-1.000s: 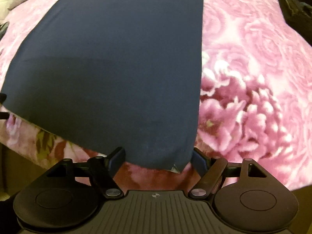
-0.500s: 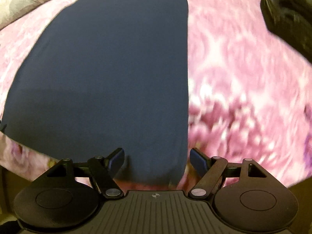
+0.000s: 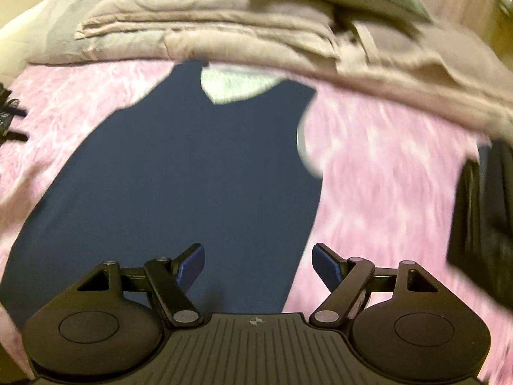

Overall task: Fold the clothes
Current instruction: 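Move both grippers toward the vest neckline, then grasp the vest armhole edge with the right gripper while the left gripper grasps the other armhole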

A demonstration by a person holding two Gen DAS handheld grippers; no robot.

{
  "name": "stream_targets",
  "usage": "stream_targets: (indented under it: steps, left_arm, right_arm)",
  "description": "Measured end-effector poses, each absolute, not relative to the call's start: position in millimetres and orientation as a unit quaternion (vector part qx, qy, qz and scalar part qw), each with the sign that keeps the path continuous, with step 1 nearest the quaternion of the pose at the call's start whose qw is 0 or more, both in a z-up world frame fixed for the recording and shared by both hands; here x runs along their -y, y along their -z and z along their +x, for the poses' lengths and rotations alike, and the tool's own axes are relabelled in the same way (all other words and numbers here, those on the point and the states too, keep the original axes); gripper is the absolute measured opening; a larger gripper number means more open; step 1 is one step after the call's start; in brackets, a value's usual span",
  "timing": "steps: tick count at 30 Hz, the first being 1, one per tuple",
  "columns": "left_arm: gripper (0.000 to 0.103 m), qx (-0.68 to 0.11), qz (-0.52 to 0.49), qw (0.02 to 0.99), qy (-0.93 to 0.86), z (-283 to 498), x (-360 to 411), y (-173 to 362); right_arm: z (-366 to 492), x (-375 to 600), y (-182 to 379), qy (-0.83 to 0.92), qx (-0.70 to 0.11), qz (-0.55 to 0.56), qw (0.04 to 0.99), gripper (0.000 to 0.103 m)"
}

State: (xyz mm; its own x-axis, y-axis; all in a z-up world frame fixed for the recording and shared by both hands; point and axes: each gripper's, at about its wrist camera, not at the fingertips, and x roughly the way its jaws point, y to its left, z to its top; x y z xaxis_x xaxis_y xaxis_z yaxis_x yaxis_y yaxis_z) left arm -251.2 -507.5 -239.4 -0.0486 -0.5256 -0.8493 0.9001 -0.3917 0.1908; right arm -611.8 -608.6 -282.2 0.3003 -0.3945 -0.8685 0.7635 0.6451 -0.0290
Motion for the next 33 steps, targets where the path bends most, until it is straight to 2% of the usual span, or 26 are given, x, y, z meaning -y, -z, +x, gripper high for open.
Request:
stream_targets:
  steps: [7,11,16,26,29,33]
  left_arm:
    - [0.049,-0.203,0.462,0.529,0.682,-271.0,610.3,246.4]
    - [0.039,-0.202,0.472,0.524,0.680,-280.4,652.0,258.0]
    - [0.039,-0.195,0.479,0.513,0.685,-286.4,711.3,282.2]
    - [0.036,-0.226,0.461,0.514,0.687,-288.1,825.6,348.4]
    - [0.036,-0.243,0.451,0.518,0.686,-286.1,844.6,360.0]
    - [0.032,-0.249,0.473,0.476,0.699,-288.8,853.4,375.1]
  right_arm:
    - [-588.7,676.5,285.5,0.333,-0.450,0.188,0.807,0.077]
    - [-576.7,732.3,292.6,0.322,-0.447,0.192,0.812,0.077]
    - [-564.4,775.0,307.3,0.323,-0.446,0.198,0.811,0.077]
    - [-552.3,800.4,343.7,0.329,-0.452,0.223,0.798,0.077]
    - [-548.2,807.6,355.0,0.327,-0.454,0.227,0.797,0.077]
    - [-542.4,820.7,365.7,0.325,-0.455,0.227,0.797,0.077]
